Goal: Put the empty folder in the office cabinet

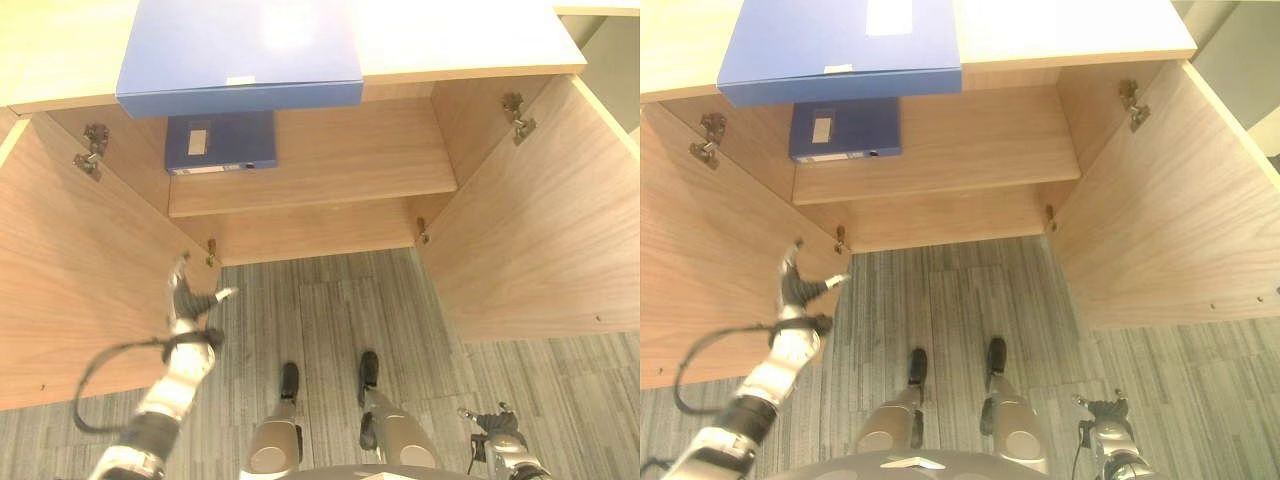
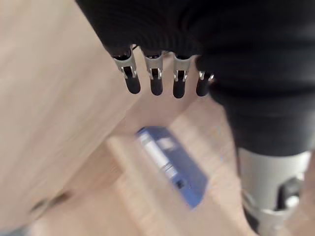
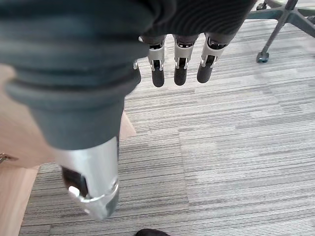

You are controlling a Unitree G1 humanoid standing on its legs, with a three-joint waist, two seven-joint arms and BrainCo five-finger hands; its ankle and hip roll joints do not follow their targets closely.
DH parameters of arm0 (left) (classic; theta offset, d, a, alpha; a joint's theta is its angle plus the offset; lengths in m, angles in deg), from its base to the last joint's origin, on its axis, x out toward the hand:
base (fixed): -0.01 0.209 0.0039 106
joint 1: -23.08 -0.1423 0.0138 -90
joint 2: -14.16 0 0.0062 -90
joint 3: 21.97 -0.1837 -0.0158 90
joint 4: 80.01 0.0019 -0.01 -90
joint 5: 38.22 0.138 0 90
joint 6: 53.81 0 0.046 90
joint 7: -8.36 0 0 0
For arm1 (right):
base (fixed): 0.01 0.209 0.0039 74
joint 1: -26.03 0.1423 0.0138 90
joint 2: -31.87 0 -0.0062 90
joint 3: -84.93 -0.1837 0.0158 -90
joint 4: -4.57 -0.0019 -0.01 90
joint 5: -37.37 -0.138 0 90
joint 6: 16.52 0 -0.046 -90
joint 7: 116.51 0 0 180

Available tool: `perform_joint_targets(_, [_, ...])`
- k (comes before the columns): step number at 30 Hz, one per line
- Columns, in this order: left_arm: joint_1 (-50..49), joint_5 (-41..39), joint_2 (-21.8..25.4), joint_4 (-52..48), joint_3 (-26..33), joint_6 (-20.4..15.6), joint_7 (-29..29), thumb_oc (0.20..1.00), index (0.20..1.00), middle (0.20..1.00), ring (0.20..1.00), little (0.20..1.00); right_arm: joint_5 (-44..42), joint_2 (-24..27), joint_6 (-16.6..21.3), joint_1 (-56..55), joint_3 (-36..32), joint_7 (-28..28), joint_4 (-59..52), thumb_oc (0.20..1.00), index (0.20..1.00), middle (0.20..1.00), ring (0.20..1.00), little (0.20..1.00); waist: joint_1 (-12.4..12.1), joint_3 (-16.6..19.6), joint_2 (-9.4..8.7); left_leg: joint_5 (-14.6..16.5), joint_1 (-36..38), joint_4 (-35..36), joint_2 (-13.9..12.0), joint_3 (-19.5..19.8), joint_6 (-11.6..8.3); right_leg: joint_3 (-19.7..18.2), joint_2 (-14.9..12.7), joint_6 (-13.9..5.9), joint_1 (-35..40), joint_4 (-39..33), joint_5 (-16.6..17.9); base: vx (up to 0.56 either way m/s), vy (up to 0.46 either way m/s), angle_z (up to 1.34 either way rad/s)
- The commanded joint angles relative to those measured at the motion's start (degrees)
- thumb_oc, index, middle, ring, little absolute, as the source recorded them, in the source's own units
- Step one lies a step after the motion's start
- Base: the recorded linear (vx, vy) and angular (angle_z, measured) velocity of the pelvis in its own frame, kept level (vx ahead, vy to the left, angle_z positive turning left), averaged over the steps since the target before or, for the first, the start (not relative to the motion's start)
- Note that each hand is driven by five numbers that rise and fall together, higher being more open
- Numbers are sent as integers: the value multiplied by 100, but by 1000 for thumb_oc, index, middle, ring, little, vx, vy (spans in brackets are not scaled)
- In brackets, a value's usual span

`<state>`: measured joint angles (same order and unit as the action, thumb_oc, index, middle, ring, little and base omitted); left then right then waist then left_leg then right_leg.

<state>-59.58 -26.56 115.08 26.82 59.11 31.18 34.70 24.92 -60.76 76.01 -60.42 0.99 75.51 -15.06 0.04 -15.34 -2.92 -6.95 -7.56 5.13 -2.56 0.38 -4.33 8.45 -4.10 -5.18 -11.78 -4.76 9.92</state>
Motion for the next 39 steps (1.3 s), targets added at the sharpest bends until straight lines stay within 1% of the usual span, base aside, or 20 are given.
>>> perform_joint_targets(1, [359, 1437, 388, -583, 526, 99, 854, 1000, 1000, 1000, 1000, 1000, 10, -53, 64, -85, 69, 181, 129, 1000, 1000, 1000, 1000, 1000, -3, 144, -165, 759, 72, -13, 100, -175, -49, -105, -175, -398, 195, -24, -575, 36, -19, -3])
perform_joint_targets(3, [351, 1880, 497, -861, 679, 210, 999, 1000, 1000, 1000, 1000, 1000, 53, -77, 57, -124, 70, 171, 201, 1000, 1000, 1000, 1000, 1000, -1, 198, -174, 792, 116, -13, 84, -196, -56, -109, -171, -404, 238, -24, -596, 19, -10, 0])
perform_joint_targets(4, [325, 1899, 494, -894, 696, 226, 988, 1000, 1000, 1000, 1000, 1000, 55, -81, 60, -123, 78, 171, 205, 1000, 1000, 1000, 1000, 1000, 1, 196, -180, 796, 125, -13, 83, -202, -56, -114, -170, -404, 245, -24, -599, 0, 0, 0])
perform_joint_targets(6, [306, 2378, 658, -1114, 833, 365, 1117, 1000, 1000, 1000, 1000, 1000, 92, -94, 60, -158, 71, 161, 261, 1000, 1000, 1000, 1000, 1000, -6, 239, -166, 826, 164, -13, 76, -217, -57, -120, -168, -400, 280, -24, -622, 13, 1, -2])
perform_joint_targets(7, [280, 2400, 654, -1147, 849, 380, 1105, 1000, 1000, 1000, 1000, 1000, 94, -100, 63, -159, 79, 161, 264, 1000, 1000, 1000, 1000, 1000, -6, 236, -172, 830, 174, -13, 75, -223, -57, -126, -166, -400, 287, -24, -624, 28, -5, -3])
perform_joint_targets(8, [266, 2781, 779, -1303, 965, 497, 1188, 1000, 1000, 1000, 1000, 1000, 132, -109, 67, -165, 88, 160, 296, 1000, 1000, 1000, 1000, 1000, -12, 276, -163, 854, 203, -13, 70, -237, -57, -128, -166, -404, 311, -24, -636, 29, -2, -4])
perform_joint_targets(10, [229, 3058, 877, -1442, 1121, 589, 1230, 1000, 1000, 1000, 1000, 1000, 170, -107, 59, -198, 100, 134, 342, 1000, 1000, 1000, 1000, 1000, -17, 336, -151, 884, 253, -13, 60, -259, -62, -142, -161, -406, 357, -24, -660, 40, -4, -1])
perform_joint_targets(16, [151, 3367, 855, -1848, 1384, 656, 1290, 1000, 1000, 1000, 1000, 1000, 241, -116, 48, -242, 131, 97, 371, 1000, 1000, 1000, 1000, 1000, -13, 446, -116, 940, 366, -13, 43, -275, -67, -135, -148, -395, 484, -24, -740, 25, -2, -1])
perform_joint_targets(21, [231, 3528, 907, -1998, 1385, 663, 1308, 1000, 1000, 1000, 1000, 1000, 282, -97, 51, -232, 180, 89, 363, 1000, 1000, 1000, 1000, 1000, 5, 509, -90, 975, 421, -13, 23, -277, -76, -133, -142, -396, 539, -24, -785, 21, -4, -1])
perform_joint_targets(26, [567, 3644, 1172, -1752, 1162, 732, 1216, 1000, 1000, 1000, 1000, 1000, 333, -30, 53, -226, 233, 76, 328, 1000, 1000, 1000, 1000, 1000, 54, 569, -57, 981, 434, -13, 12, -305, -84, -150, -136, -395, 559, -24, -810, 0, 0, 0])
perform_joint_targets(29, [917, 3747, 1440, -1321, 842, 801, 1107, 1000, 1000, 1000, 1000, 1000, 368, 51, 55, -220, 263, 59, 323, 1000, 1000, 1000, 1000, 1000, 135, 605, -28, 975, 422, -13, 3, -319, -89, -167, -128, -399, 549, -24, -806, 0, 0, 0])
perform_joint_targets(30, [1144, 3793, 1560, -1038, 625, 858, 1051, 1000, 1000, 1000, 1000, 1000, 391, 88, 61, -220, 287, 49, 325, 1000, 1000, 1000, 1000, 1000, 183, 617, -14, 968, 404, -13, -4, -329, -90, -188, -123, -401, 523, -24, -798, 0, 0, 0])
perform_joint_targets(32, [1277, 3809, 1610, -881, 503, 883, 1034, 1000, 1000, 1000, 1000, 1000, 403, 95, 63, -223, 275, 40, 327, 1000, 1000, 1000, 1000, 1000, 187, 624, -13, 964, 385, -13, -7, -330, -91, -190, -122, -404, 506, -24, -796, -4, 5, -5])
perform_joint_targets(39, [2028, 3899, 1889, -74, -193, 1042, 881, 1000, 1000, 1000, 1000, 1000, 433, 208, 74, -228, 268, 64, 358, 1000, 1000, 1000, 1000, 1000, 338, 656, 14, 926, 262, -13, -18, -363, -85, -233, -114, -424, 364, -24, -743, -7, 2, -3])
